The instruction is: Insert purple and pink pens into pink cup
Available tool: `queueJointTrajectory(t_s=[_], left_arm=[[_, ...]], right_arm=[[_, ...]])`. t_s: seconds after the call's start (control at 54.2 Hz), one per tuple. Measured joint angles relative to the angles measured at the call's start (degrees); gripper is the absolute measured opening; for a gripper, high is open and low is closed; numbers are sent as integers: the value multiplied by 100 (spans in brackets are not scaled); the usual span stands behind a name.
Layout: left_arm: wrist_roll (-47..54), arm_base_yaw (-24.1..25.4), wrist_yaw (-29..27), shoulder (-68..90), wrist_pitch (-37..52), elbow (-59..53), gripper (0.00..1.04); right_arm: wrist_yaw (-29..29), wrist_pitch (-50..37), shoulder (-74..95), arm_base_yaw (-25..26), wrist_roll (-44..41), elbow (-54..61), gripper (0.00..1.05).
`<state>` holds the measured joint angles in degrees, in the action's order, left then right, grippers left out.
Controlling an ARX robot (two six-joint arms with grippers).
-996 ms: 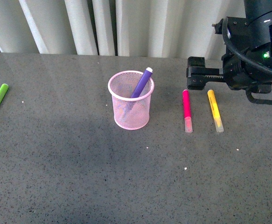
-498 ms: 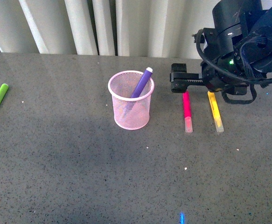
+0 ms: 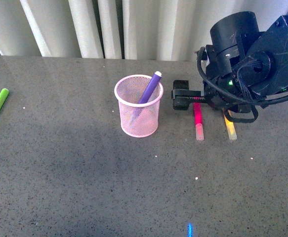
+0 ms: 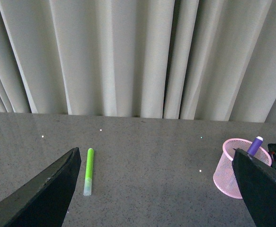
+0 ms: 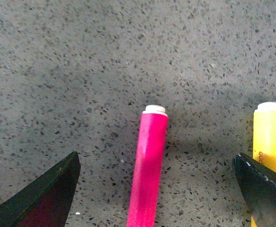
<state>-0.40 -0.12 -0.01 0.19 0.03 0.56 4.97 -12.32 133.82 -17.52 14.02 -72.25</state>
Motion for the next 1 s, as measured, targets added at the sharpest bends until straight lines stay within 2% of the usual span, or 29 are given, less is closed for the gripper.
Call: queueJointTrajectory(t_s=[0.553,0.682,0.996], left_arm=[[0,0,0,0,0,0,98],[0,0,0,0,0,0,98],[0,0,0,0,0,0,98]], right_arm=[[9,-26,269,-11,35,-210,98],[-44,-79,304,-20,-17,-232,83],[-361,-151,323,-133,-90,-238,35]])
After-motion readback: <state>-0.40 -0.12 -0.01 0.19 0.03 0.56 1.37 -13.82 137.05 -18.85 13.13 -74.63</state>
